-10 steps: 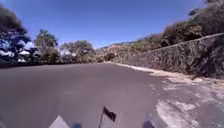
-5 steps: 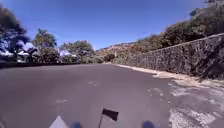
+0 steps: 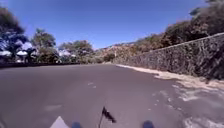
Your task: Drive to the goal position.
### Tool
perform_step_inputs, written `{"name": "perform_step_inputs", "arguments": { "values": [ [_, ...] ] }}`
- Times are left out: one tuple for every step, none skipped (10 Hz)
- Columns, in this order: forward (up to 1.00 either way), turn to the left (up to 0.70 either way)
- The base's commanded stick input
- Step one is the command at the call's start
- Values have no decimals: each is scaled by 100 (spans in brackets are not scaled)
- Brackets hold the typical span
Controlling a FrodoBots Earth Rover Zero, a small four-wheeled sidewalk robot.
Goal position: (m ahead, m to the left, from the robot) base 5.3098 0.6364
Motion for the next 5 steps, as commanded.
{"name": "perform_step_inputs", "arguments": {
  "values": [
    [70, 0],
    [70, -3],
    [70, -16],
    [70, -28],
    [70, -28]
  ]
}}
